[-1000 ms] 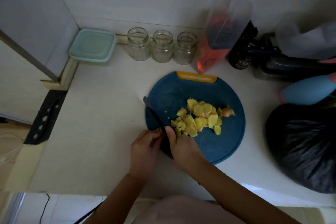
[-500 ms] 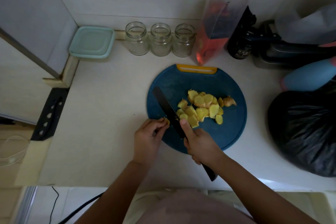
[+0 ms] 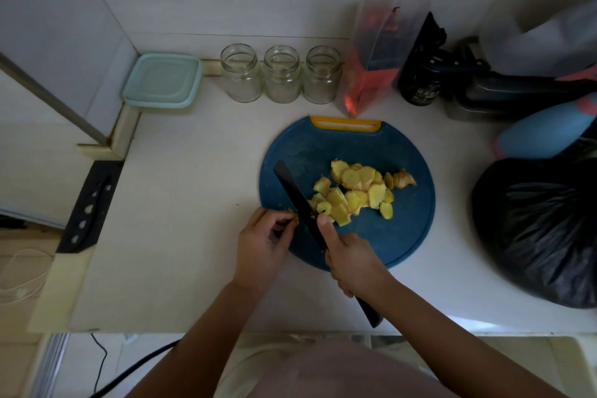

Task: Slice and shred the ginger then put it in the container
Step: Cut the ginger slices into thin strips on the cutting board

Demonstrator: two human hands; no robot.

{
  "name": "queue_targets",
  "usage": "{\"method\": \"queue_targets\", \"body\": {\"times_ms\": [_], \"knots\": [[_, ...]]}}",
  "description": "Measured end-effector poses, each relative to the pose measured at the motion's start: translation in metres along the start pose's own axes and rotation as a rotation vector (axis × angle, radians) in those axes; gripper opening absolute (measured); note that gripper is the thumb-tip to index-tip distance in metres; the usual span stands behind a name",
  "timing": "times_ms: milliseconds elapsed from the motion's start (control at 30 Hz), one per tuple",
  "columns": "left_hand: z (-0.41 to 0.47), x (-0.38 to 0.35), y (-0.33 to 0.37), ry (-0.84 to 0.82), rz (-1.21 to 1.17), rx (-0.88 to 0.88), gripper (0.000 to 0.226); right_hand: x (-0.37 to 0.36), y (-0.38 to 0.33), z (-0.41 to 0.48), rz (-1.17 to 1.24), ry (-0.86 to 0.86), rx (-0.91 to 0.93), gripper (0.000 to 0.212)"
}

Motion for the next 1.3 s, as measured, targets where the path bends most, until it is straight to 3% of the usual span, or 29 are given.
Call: {"method": "queue_targets", "body": {"times_ms": [100, 400, 833, 1300], "knots": [[0.0016, -0.0003, -0.0006, -0.011, -0.016, -0.003, 0.010, -0.0040, -0.0023, 0.0004, -0.050, -0.038, 0.000, 0.047], [0.0019, 0.0006, -0.0012, -0.029, -0.020, -0.001, 0.009, -0.0052, -0.0003, -0.0009, -0.060, -0.048, 0.004, 0.055], [0.0020, -0.0010, -0.0038, -0.011, -0.018, 0.001, 0.009, 0.0004, -0.0020, 0.0040, 0.093, -0.021, 0.014, 0.064], [-0.0001, -0.0032, -0.0056, -0.023, -0.007, 0.002, 0.010, -0.0015, -0.0024, 0.0037, 0.003, -0.057, 0.021, 0.057]]}}
Point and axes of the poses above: each hand's wrist, its own z-axis towards the middle knuckle, its own x-axis out of the back of the hand, y = z × x, the point moved 6 cm from there along z, towards the middle knuckle, and after that the axes turned 15 degrees about z, right-handed, at the moved point
